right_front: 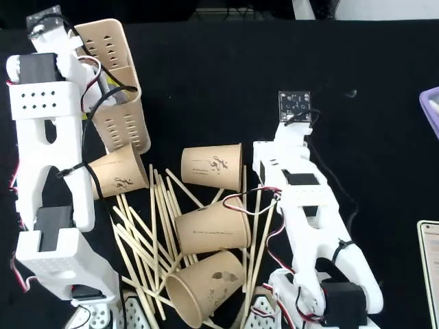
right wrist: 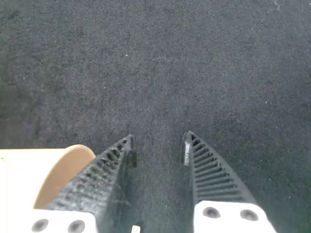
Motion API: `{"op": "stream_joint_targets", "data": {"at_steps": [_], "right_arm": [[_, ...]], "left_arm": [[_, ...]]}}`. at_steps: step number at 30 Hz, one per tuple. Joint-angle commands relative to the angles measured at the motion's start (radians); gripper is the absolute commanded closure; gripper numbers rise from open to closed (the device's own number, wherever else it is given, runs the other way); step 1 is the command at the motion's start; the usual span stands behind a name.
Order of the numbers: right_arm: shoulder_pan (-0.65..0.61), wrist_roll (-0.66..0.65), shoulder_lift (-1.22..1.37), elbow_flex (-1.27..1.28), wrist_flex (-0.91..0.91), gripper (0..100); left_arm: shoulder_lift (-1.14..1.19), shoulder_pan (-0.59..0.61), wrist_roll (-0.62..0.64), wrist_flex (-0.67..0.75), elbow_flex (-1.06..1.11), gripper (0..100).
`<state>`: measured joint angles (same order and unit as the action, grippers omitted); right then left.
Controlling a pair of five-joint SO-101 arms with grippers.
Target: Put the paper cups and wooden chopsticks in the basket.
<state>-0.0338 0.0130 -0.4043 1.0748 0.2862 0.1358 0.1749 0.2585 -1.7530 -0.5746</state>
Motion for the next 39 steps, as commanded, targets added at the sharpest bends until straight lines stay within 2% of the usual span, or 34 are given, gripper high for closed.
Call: {"op": "stream_joint_targets", "data": {"at_steps": [1, 4, 8, 10, 12, 16, 20, 23, 26, 29, 32, 35, 39], "right_arm": [[-0.015, 0.002, 0.001, -0.005, -0.023, 83.9], [-0.015, 0.002, 0.001, -0.005, -0.023, 83.9], [-0.015, 0.002, 0.001, -0.005, -0.023, 83.9], [-0.015, 0.002, 0.001, -0.007, -0.023, 83.9], [-0.015, 0.002, 0.001, -0.007, -0.023, 83.9], [-0.015, 0.002, 0.001, -0.005, -0.023, 83.9], [-0.015, 0.002, 0.001, -0.007, -0.023, 83.9], [-0.015, 0.002, 0.001, -0.005, -0.034, 83.9], [-0.014, 0.002, 0.001, -0.001, -0.051, 83.9], [-0.014, 0.002, 0.001, -0.001, -0.051, 83.9], [-0.014, 0.002, 0.001, -0.001, -0.051, 83.9], [-0.014, 0.002, 0.001, -0.001, -0.052, 83.9], [-0.015, 0.002, 0.001, -0.001, -0.054, 83.9]], "left_arm": [[-0.041, -0.025, -0.066, -0.008, 0.019, 71], [-0.051, -0.050, -0.215, -0.008, 0.028, 76], [-0.049, -0.081, -0.362, -0.002, 0.021, 98], [-0.043, -0.094, -0.390, 0.006, 0.021, 95], [-0.043, -0.099, -0.408, 0.034, 0.021, 98], [-0.052, -0.099, -0.454, 0.112, 0.021, 97], [-0.052, -0.119, -0.486, 0.118, -0.045, 97], [-0.041, -0.127, -0.483, 0.117, -0.127, 96], [-0.041, -0.127, -0.471, 0.117, -0.148, 85], [-0.049, -0.117, -0.390, 0.115, -0.147, 73], [-0.052, -0.090, -0.272, 0.091, -0.162, 72], [-0.051, -0.084, -0.175, -0.006, -0.216, 72], [-0.061, -0.050, -0.061, -0.009, -0.189, 72]]}}
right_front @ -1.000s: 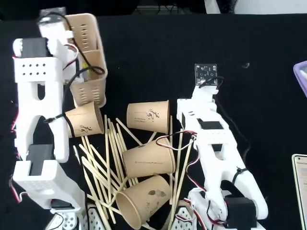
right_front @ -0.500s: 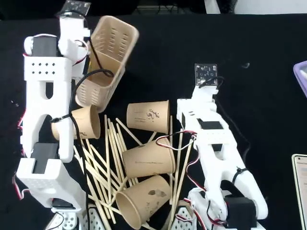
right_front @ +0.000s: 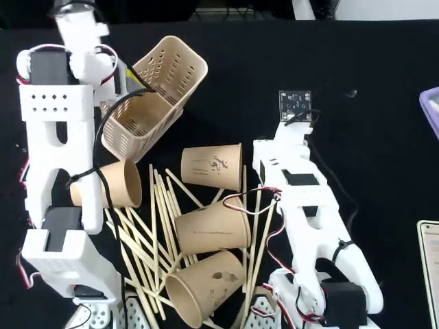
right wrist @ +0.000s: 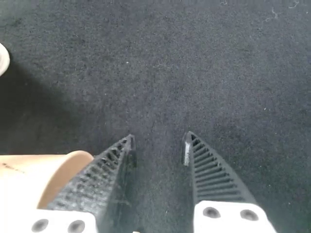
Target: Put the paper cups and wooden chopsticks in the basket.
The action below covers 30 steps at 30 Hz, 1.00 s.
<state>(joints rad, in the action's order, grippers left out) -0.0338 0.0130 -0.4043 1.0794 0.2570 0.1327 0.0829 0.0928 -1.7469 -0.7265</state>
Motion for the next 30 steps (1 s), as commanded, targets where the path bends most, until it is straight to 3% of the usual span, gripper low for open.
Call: {"op": "stream_joint_targets", "data": {"at_steps": [1, 14, 17, 25, 30], "right_arm": [[-0.015, 0.002, 0.001, -0.005, -0.025, 83.9], [-0.017, 0.002, 0.001, -0.005, -0.026, 83.9], [-0.017, 0.002, 0.001, -0.005, -0.021, 83.9], [-0.017, 0.002, 0.001, 0.004, -0.028, 83.9], [-0.017, 0.002, 0.001, 0.004, -0.028, 83.9]], "left_arm": [[-0.068, 0.053, 0.120, -0.015, -0.030, 72], [-0.190, 0.119, 0.141, -0.008, 0.314, 72], [-0.183, 0.131, 0.150, 0.049, 0.369, 72], [-0.183, 0.140, 0.281, 0.130, 0.404, 72], [-0.190, 0.134, 0.285, 0.112, 0.335, 72]]}}
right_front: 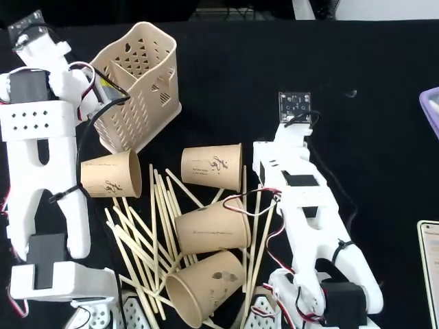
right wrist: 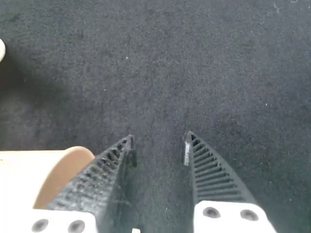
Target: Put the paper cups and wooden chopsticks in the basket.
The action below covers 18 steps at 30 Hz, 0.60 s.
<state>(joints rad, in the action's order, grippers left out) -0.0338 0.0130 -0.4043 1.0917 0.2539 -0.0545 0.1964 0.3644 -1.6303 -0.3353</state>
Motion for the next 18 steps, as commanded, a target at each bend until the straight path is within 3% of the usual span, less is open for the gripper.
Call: {"op": "stream_joint_targets", "data": {"at_steps": [1, 8, 14, 18], "right_arm": [[-0.017, 0.002, 0.001, -0.008, -0.025, 83.9], [-0.017, 0.002, 0.001, -0.008, -0.025, 83.9], [-0.017, 0.002, 0.001, -0.008, -0.025, 83.9], [-0.017, 0.002, 0.001, -0.008, -0.025, 83.9]], "left_arm": [[-0.003, 0.021, 0.012, -0.018, -0.081, 72], [0.006, 0.028, 0.018, -0.097, -0.222, 72], [0.009, 0.028, 0.018, -0.091, -0.186, 72], [0.009, 0.035, 0.020, -0.006, -0.087, 72]]}}
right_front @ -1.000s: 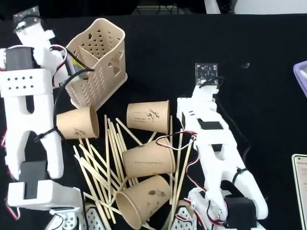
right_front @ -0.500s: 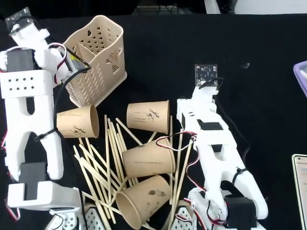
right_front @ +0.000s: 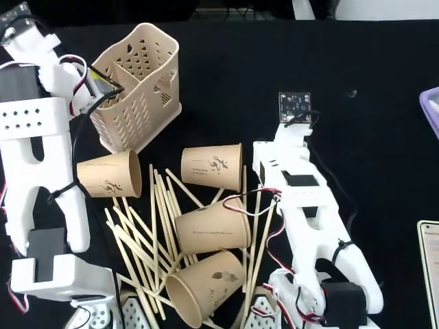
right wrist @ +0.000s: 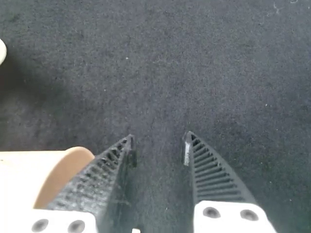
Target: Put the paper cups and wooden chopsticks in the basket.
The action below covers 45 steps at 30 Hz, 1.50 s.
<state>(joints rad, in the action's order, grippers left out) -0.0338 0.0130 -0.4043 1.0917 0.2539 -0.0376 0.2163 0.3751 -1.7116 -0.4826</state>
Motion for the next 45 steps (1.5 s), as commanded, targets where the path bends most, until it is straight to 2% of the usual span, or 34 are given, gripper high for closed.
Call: {"op": "stream_joint_targets", "data": {"at_steps": [1, 7, 9, 12, 14, 16, 20, 27, 35, 41, 45], "right_arm": [[-0.017, 0.002, 0.001, -0.008, -0.025, 83.9], [-0.017, 0.002, 0.001, -0.007, -0.025, 83.9], [-0.017, 0.002, 0.001, -0.007, -0.025, 83.9], [-0.017, 0.002, 0.001, -0.007, -0.025, 83.9], [-0.014, 0.002, 0.001, -0.007, -0.025, 83.9], [-0.014, 0.002, 0.001, -0.007, -0.025, 83.9], [-0.014, 0.000, 0.001, -0.008, -0.025, 83.9], [-0.014, -0.044, 0.001, -0.001, -0.060, 83.9], [-0.015, -0.044, 0.001, 0.010, -0.063, 83.9], [-0.015, -0.044, 0.001, 0.012, -0.064, 83.9], [-0.014, -0.044, 0.001, 0.012, -0.063, 83.9]], "left_arm": [[-0.008, 0.024, 0.009, 0.103, 0.091, 72], [-0.018, 0.031, 0.002, 0.226, 0.255, 73], [-0.018, 0.022, -0.011, 0.229, 0.262, 80], [-0.018, -0.007, -0.143, 0.230, 0.234, 99], [-0.017, -0.030, -0.219, 0.230, 0.222, 94], [-0.017, -0.042, -0.275, 0.235, 0.214, 97], [-0.017, -0.045, -0.315, 0.244, 0.216, 97], [-0.009, -0.136, -0.446, 0.184, 0.183, 97], [-0.009, -0.139, -0.445, 0.186, 0.173, 96], [-0.018, -0.137, -0.443, 0.184, 0.171, 81], [-0.018, -0.139, -0.443, 0.186, 0.171, 78]]}}
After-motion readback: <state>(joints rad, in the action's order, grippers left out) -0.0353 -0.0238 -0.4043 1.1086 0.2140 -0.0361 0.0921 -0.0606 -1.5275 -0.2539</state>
